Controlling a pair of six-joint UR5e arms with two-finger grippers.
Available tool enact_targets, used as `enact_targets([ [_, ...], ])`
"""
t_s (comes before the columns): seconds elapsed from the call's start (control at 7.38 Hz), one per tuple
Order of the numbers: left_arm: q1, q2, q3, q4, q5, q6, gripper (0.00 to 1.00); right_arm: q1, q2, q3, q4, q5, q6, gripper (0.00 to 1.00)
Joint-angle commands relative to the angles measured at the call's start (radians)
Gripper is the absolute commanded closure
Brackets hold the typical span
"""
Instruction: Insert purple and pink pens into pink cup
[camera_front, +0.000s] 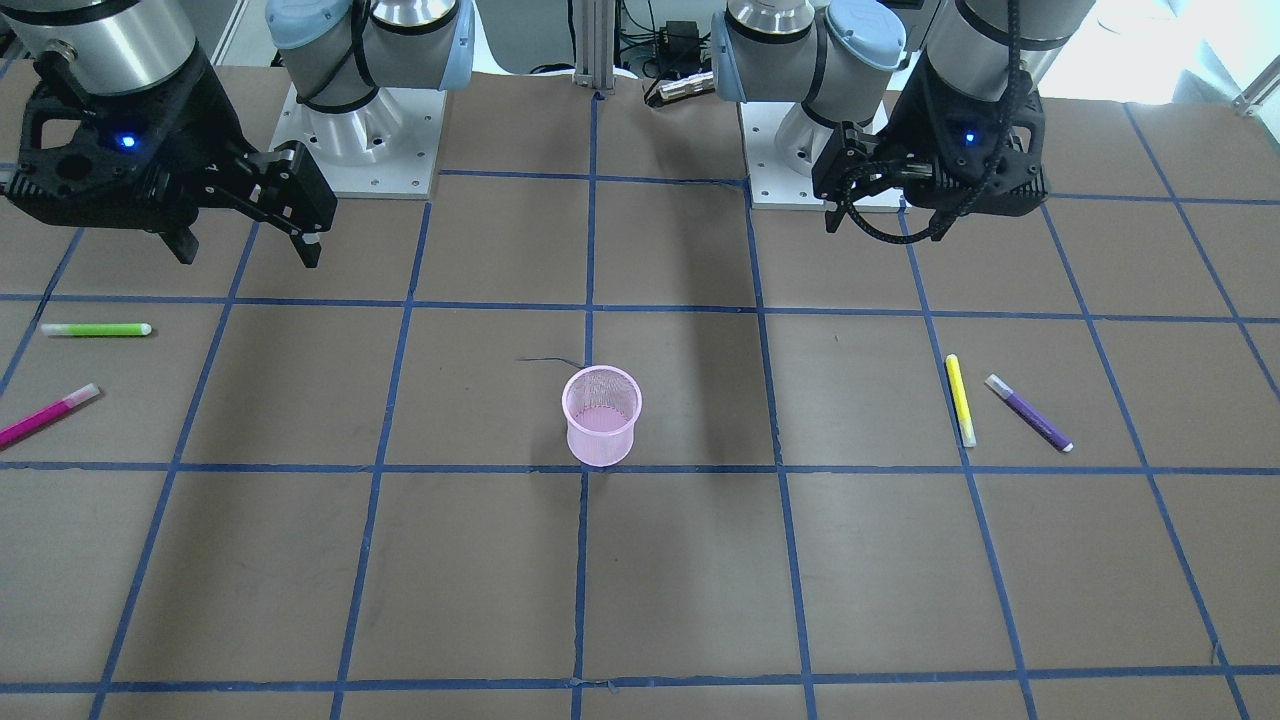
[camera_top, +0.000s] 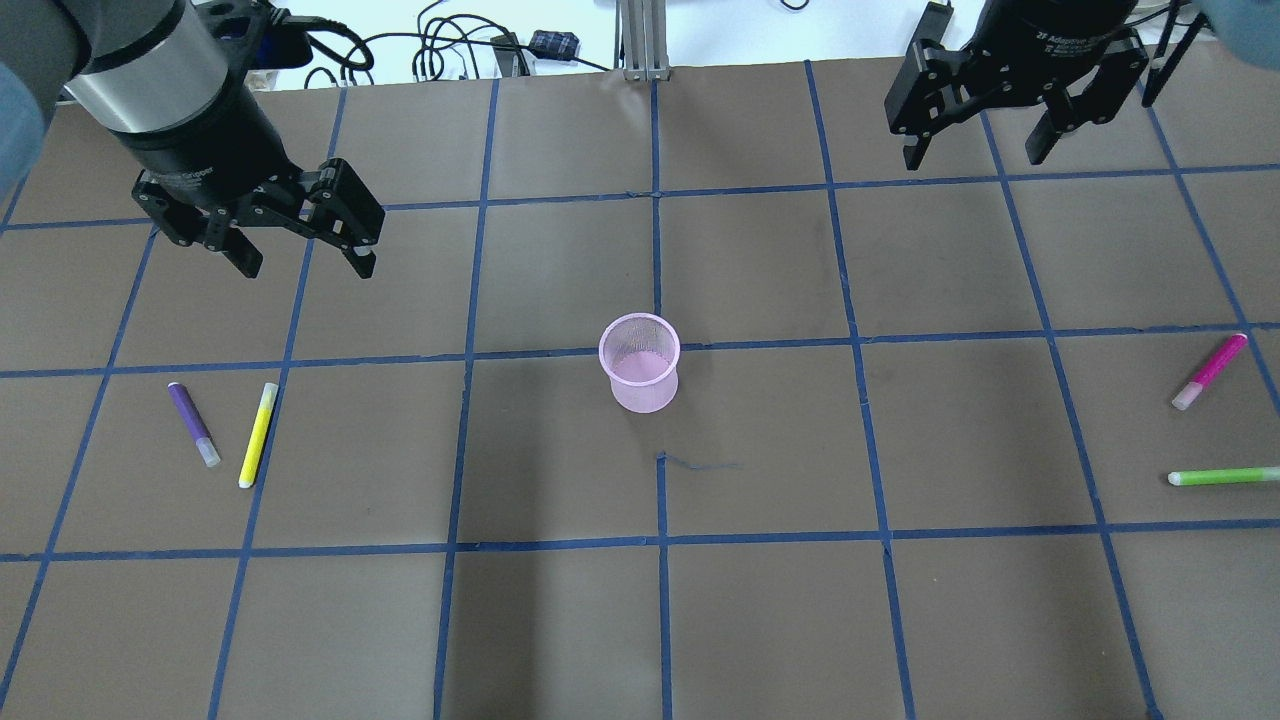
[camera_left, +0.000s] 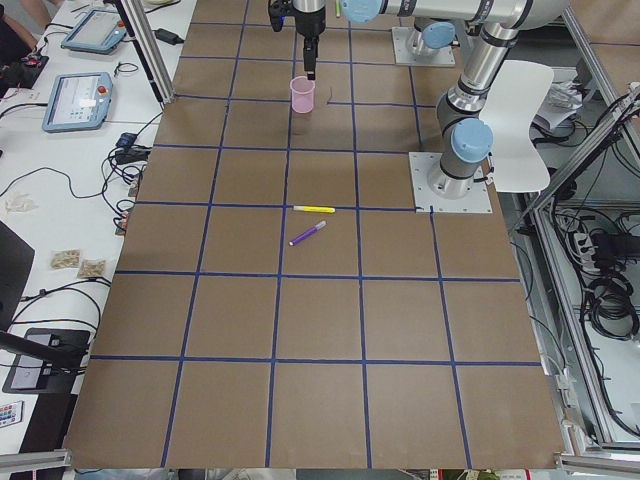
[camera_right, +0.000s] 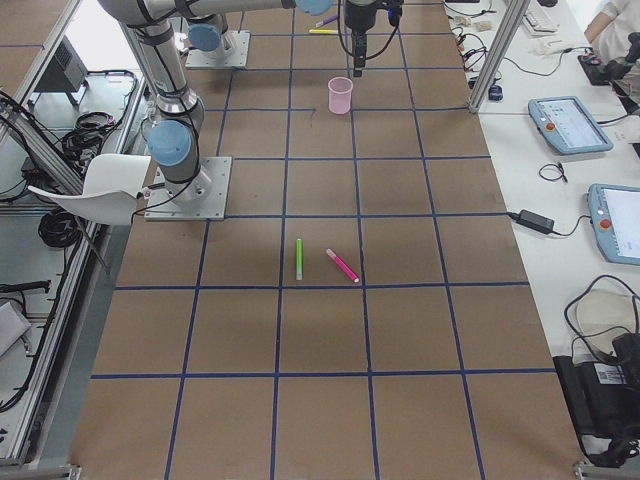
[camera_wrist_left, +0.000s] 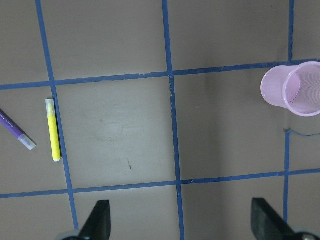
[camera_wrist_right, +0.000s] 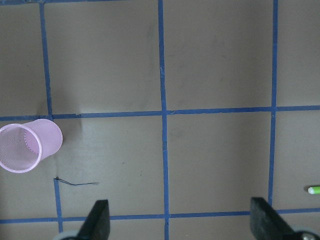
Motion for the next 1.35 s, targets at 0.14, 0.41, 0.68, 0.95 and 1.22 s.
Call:
enact_targets([
  [0.14, -0.001, 0.023, 0.0, 0.002, -0.006, 0.0, 0.0, -0.014, -0.036, 0.071, -0.119, 0.006, -0.029, 0.0],
  [0.41, 0.001, 0.027, 0.0, 0.001, -0.005, 0.015, 0.0, -0.043, -0.038, 0.073, -0.118, -0.017, 0.0, 0.0],
  [0.68, 0.005, 0.032, 0.003, 0.0, 0.009, 0.014, 0.0, -0.249, -0.021, 0.073, -0.112, 0.003, -0.114, 0.0],
  [0.95, 0.025, 0.032, 0.0, 0.005, 0.02, 0.041, 0.0, -0.397, 0.053, 0.079, -0.049, 0.003, -0.313, 0.0],
  [1.22, 0.201, 0.009, -0.012, 0.03, 0.02, 0.153, 0.0, -0.498, 0.138, 0.088, -0.11, 0.004, -0.191, 0.0],
])
